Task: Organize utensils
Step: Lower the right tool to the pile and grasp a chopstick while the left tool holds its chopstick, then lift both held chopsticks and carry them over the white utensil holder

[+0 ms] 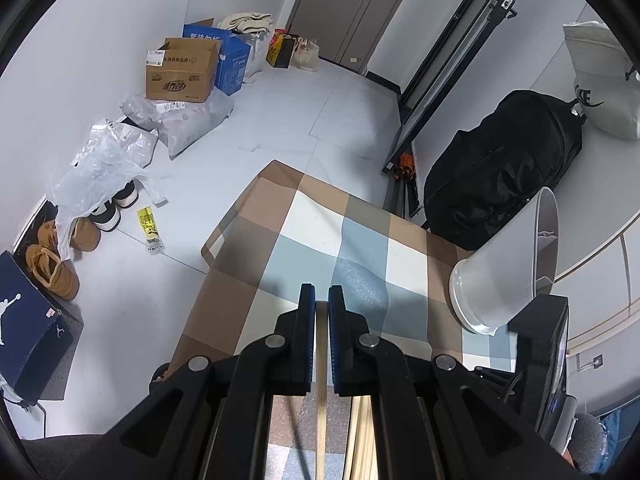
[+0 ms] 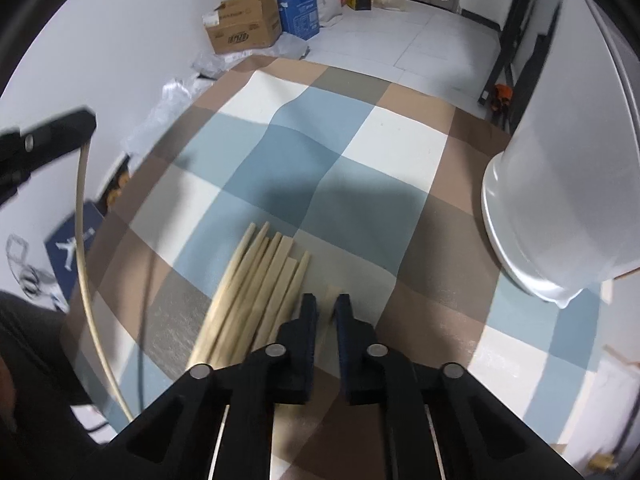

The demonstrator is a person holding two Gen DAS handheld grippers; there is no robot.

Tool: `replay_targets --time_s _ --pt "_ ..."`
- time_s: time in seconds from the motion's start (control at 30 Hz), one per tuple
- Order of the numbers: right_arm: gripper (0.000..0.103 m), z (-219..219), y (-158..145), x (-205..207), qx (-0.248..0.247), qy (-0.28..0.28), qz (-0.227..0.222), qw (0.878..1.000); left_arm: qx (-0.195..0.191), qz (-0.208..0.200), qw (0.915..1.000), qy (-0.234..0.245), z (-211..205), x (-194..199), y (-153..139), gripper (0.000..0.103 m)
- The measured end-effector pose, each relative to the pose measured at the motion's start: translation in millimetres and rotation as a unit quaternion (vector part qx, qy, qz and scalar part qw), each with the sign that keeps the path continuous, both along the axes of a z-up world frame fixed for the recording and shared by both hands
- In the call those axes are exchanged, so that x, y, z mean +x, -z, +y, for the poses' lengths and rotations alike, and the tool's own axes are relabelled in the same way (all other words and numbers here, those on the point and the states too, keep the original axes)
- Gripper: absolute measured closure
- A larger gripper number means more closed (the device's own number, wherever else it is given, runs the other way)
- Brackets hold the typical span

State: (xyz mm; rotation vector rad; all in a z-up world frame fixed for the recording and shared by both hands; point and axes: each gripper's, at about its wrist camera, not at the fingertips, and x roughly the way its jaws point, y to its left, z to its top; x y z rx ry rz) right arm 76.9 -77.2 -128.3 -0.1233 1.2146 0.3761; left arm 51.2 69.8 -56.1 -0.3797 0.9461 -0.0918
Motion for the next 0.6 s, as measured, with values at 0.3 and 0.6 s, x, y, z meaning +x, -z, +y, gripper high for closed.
replay_targets --time_s 0.3,0.6 --pt "0.098 -40.6 -41.1 -14.1 0.093 0.048 -0.058 0.993 0.003 -0.023 0.9996 0.018 -9.2 -4.9 -12.5 0.101" --pt "0.098 -74.0 -122.1 -46.7 0.16 0.053 -0.2 0.965 -0.011 -0.092 0.9949 0.039 -18.5 -22.5 -43.2 0.101"
